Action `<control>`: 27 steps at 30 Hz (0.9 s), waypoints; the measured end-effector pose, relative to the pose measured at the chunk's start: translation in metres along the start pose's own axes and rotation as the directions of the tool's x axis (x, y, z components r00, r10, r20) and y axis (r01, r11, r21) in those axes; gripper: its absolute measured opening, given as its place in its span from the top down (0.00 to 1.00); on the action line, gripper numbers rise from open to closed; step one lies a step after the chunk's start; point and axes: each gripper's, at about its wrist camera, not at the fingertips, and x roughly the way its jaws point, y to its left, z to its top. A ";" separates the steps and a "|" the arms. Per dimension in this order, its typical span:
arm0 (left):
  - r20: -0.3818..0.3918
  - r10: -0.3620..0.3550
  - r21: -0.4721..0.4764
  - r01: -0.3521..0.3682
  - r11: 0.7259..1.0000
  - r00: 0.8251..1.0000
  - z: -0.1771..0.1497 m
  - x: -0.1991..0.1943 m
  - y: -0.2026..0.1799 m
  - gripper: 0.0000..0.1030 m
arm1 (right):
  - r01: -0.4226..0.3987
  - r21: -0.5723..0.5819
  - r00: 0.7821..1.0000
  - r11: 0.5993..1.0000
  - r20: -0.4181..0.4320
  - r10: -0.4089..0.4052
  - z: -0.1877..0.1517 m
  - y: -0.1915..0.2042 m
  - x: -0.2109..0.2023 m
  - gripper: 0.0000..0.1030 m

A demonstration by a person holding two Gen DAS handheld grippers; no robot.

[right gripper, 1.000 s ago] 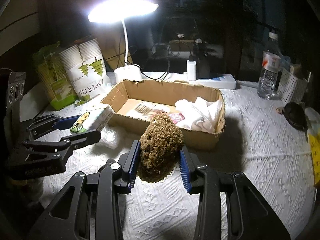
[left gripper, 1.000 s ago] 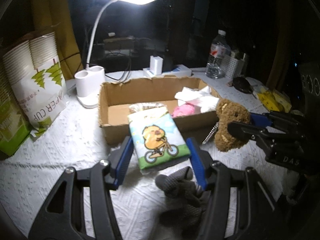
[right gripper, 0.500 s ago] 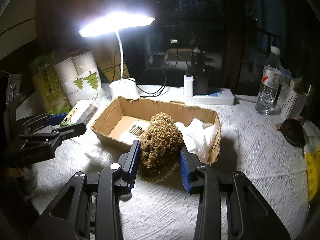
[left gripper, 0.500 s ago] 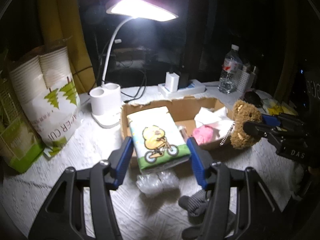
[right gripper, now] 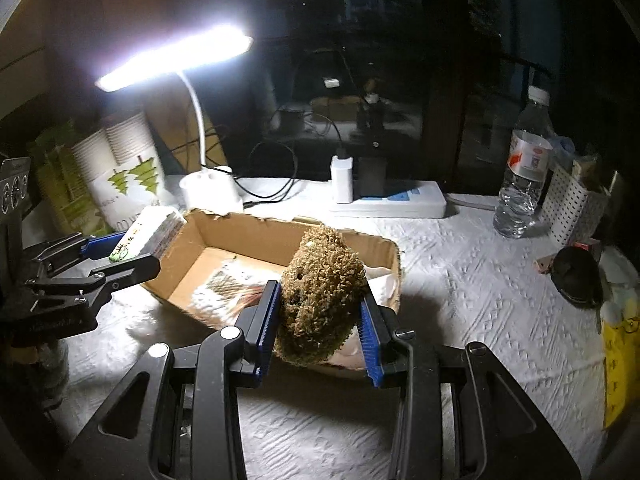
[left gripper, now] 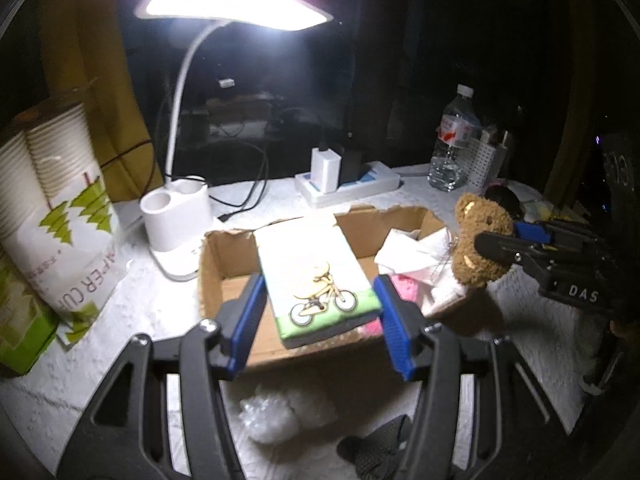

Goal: Organize soft objects
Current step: 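Lower the tissue pack and sponge into the box and open both grippers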

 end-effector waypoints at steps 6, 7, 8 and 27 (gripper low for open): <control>-0.019 -0.015 0.020 0.016 1.000 1.000 0.006 0.019 -0.011 0.45 | -0.006 0.027 1.000 1.000 0.002 0.006 0.001 -0.013 0.011 0.62; -0.022 -0.016 0.022 0.017 1.000 1.000 0.007 0.022 -0.012 0.45 | -0.009 0.031 1.000 0.999 0.003 0.009 0.001 -0.015 0.013 0.62; -0.028 -0.017 0.025 0.018 1.000 0.999 0.008 0.026 -0.013 0.45 | -0.011 0.034 1.000 0.999 0.004 0.011 0.001 -0.017 0.015 0.62; -0.168 -0.044 0.054 0.054 0.997 0.985 0.003 0.094 -0.036 0.44 | -0.017 0.003 0.998 1.000 -0.059 0.017 -0.009 -0.025 0.064 0.60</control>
